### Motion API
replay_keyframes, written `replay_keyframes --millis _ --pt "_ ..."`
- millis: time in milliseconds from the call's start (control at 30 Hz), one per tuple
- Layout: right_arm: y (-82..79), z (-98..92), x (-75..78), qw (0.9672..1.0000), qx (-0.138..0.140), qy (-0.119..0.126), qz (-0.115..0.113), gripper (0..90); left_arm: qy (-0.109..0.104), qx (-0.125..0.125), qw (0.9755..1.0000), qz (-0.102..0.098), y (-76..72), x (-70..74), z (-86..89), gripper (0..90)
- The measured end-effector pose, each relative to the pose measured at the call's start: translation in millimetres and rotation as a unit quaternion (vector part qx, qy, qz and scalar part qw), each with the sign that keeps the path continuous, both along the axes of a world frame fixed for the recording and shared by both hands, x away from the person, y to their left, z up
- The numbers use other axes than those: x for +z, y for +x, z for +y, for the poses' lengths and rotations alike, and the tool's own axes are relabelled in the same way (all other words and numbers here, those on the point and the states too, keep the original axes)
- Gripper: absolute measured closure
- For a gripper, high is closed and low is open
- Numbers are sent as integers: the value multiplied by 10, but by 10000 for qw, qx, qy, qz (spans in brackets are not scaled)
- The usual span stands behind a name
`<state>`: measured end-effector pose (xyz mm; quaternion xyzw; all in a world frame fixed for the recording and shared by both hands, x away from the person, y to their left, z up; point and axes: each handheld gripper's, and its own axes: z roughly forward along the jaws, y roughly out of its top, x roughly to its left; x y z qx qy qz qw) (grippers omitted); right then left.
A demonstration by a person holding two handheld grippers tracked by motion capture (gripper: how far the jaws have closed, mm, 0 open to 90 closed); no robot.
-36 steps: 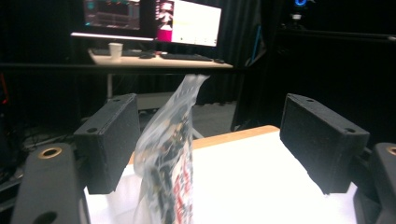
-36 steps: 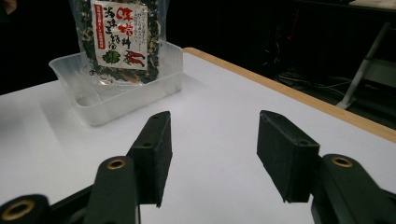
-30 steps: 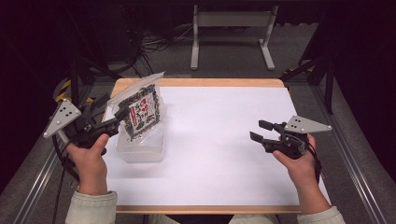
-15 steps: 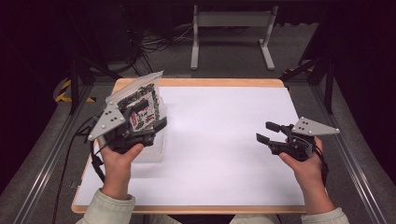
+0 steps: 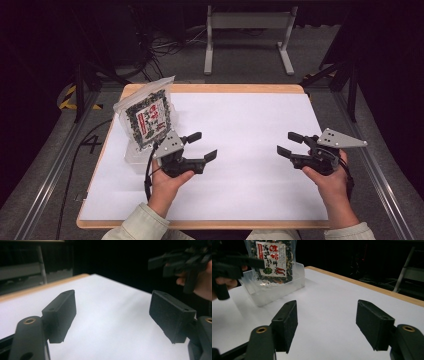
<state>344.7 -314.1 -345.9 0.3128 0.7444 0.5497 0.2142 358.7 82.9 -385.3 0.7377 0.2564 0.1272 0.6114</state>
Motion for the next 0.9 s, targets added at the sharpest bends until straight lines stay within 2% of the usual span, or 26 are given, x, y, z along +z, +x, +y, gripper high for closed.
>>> replay_keyframes --millis 33,167,367,400,467,500,633,767,833,900 --pt "-1 -5 -19 10000 -3 2 5 336 85 -20 10000 27 3 -57 -22 234" --pt "-15 -24 -134 10000 38 -41 82 327 114 -66 9998 174 -3 -259 -86 215" --pt "-52 -51 -312 9998 61 -112 180 314 297 -168 9993 131 -48 -428 -182 183" --pt "-70 -68 -382 9996 48 -146 223 310 347 -198 9991 139 -56 -440 -200 183" --pt "-81 -81 -447 9995 44 -135 269 306 504 -267 9982 166 -53 -463 -239 178" --pt "-84 -87 -478 9994 30 -162 300 305 563 -330 9976 244 -50 -479 -253 173" --pt "-88 -116 -592 9990 -26 -164 409 303 687 -451 9959 379 -38 -532 -284 187" --pt "-88 -122 -674 9987 -61 -220 463 299 837 -556 9942 395 -45 -564 -329 186" --pt "-88 -115 -710 9986 -62 -226 469 296 929 -604 9929 440 -50 -579 -358 186" --pt "-88 -100 -748 9984 -57 -264 496 294 1132 -617 9904 503 -51 -598 -387 187"
